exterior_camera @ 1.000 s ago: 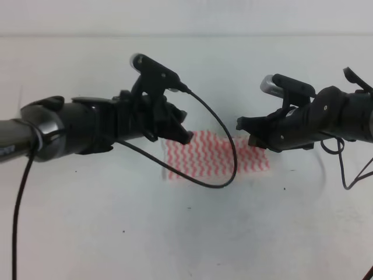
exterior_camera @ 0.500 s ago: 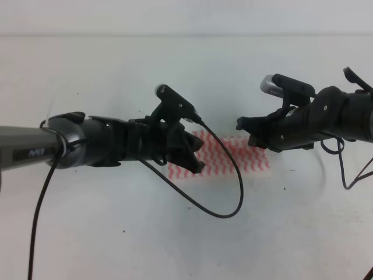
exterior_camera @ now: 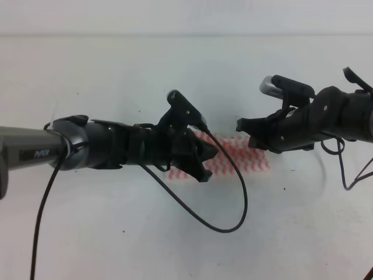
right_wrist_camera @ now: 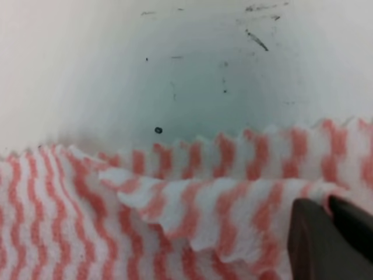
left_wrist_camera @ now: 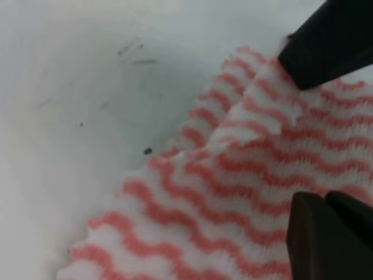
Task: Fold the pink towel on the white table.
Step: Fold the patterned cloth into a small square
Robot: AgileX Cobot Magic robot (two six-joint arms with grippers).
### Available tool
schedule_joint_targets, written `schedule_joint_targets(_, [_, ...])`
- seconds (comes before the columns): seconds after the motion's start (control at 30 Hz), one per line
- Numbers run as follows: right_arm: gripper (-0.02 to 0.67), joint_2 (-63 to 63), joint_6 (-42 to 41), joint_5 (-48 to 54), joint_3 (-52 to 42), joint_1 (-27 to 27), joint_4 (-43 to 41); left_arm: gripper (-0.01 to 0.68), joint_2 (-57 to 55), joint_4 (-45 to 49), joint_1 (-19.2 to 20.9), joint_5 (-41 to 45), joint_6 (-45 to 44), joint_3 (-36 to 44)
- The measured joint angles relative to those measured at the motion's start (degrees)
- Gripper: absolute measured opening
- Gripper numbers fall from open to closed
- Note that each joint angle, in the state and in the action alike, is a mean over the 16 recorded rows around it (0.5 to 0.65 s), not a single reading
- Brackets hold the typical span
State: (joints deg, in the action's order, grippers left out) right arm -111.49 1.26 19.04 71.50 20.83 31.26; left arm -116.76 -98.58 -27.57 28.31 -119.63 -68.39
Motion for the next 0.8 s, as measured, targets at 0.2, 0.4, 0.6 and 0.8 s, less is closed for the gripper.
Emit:
schedule_joint_targets(0.2, [-0.017, 0.1, 0.0, 0.0, 0.0, 0.0, -0.1, -0.003, -1.1, -0.6, 0.0, 2.3, -1.8, -0.6])
schedule_joint_targets(0.4, [-0.017, 0.0, 0.0, 0.0, 0.0, 0.0, 0.0, -0.004, -3.1, -1.1, 0.0, 4.3, -2.2, -2.1])
schedule_joint_targets(0.6, [-0.017, 0.0, 0.1, 0.0, 0.0, 0.0, -0.1, -0.004, -5.2, -1.2, -0.1, 5.8, -2.3, -4.1])
schedule_joint_targets(0.8, [-0.017, -0.2, 0.1, 0.0, 0.0, 0.0, -0.1, -0.003, -7.1, -1.2, -0.5, 6.4, -2.4, -5.8])
